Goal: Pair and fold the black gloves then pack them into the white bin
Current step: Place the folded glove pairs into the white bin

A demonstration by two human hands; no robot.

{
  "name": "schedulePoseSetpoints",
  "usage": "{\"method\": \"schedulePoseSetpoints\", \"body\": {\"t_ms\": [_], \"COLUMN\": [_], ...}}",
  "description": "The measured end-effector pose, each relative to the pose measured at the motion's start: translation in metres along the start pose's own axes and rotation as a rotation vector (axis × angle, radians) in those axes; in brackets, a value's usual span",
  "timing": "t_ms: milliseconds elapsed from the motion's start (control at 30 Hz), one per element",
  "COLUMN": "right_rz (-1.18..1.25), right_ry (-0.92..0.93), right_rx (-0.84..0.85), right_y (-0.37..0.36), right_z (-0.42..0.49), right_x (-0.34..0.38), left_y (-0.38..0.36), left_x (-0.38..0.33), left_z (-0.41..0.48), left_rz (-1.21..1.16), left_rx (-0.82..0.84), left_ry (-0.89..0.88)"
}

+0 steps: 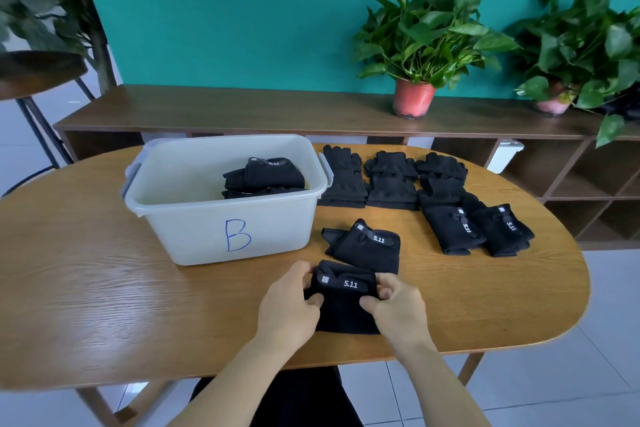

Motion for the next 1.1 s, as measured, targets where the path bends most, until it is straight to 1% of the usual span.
{"method": "schedulePoseSetpoints", "body": {"t_ms": [167, 333, 467, 600, 733, 900, 1000, 1100], "right_rz": [0.112, 0.184, 0.248, 0.240, 0.250, 0.196, 0.069, -0.176], "right_ry": [0.032, 0.096, 0.206, 0.321, 0.331, 0.330, 0.348, 0.411], "right_rx": [-0.014, -0.024, -0.049, -0.059, 0.020, 0.119, 0.115, 0.064], "right_y": [0.017, 0.048, 0.085, 0.101, 0.079, 0.035, 0.015, 0.006], "right_z": [-0.002, -0.009, -0.016, 0.003, 0.043, 0.084, 0.100, 0.102], "right_x": [0.011, 0.043, 0.098, 0.166, 0.214, 0.235, 0.228, 0.223], "left_y": [0.009, 0.025, 0.054, 0.102, 0.145, 0.167, 0.166, 0.161], "left_x": [-0.022, -0.062, -0.108, -0.148, -0.156, -0.131, -0.110, -0.089], "left_z": [-0.002, -0.003, 0.005, 0.028, 0.057, 0.090, 0.101, 0.110], "left_rz": [-0.064, -0.104, -0.147, -0.175, -0.237, -0.254, -0.246, -0.244], "left_rx": [-0.003, -0.018, -0.029, -0.112, -0.161, -0.167, -0.149, -0.112], "left_ry": [-0.043, -0.120, -0.202, -0.261, -0.219, -0.086, -0.011, 0.045]}}
Point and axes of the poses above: each hand's wrist, its own z-axis towards the middle knuckle, its own y-axis out of the back of the hand, x = y × z, the point moved 7 cm from there along z, towards the middle knuckle, and after that the axes turned 14 degrees about -z, right-handed, at the moved point
